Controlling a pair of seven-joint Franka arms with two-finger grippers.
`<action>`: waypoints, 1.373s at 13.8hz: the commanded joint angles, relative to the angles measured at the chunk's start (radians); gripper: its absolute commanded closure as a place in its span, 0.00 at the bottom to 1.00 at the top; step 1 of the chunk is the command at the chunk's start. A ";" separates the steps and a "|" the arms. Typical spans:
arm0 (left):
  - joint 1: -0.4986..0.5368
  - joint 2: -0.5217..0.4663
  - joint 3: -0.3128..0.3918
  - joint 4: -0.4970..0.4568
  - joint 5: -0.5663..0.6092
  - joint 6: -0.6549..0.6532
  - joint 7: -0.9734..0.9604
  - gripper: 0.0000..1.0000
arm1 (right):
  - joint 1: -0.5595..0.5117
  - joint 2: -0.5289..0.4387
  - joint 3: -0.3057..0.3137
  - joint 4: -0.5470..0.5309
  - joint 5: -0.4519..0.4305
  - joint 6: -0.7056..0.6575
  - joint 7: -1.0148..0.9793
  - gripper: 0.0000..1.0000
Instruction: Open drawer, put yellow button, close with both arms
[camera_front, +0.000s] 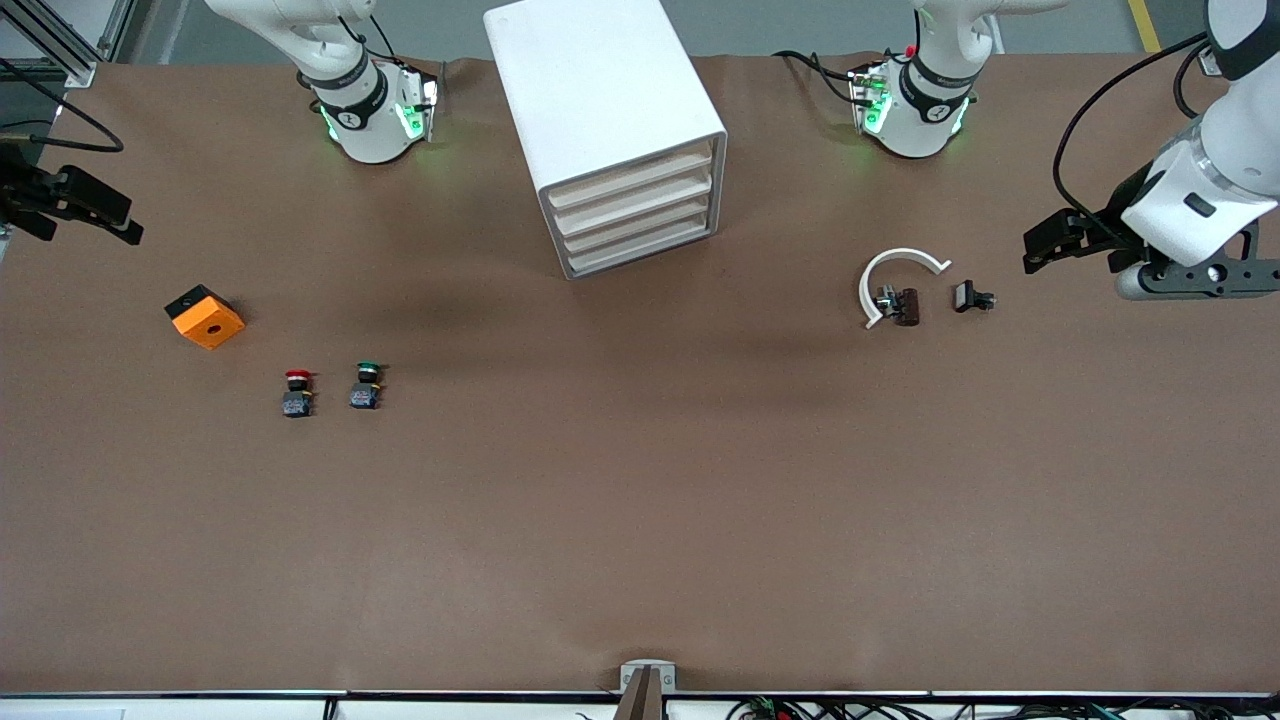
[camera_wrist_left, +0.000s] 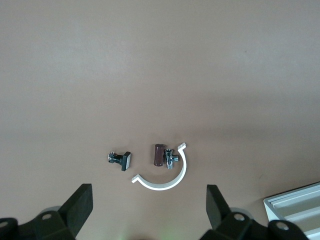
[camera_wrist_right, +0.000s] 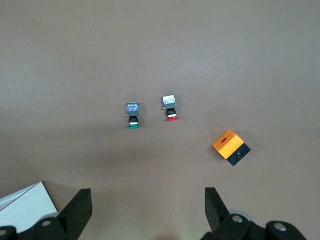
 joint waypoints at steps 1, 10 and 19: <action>-0.009 -0.018 0.011 0.008 -0.014 -0.025 0.002 0.00 | -0.009 -0.019 0.016 -0.017 -0.001 0.007 -0.016 0.00; -0.009 -0.012 0.010 0.055 -0.001 -0.076 0.005 0.00 | -0.004 -0.019 0.022 -0.015 0.008 0.019 -0.004 0.00; -0.008 -0.006 0.010 0.073 0.000 -0.071 0.023 0.00 | 0.004 -0.033 0.024 -0.009 0.010 0.036 -0.004 0.00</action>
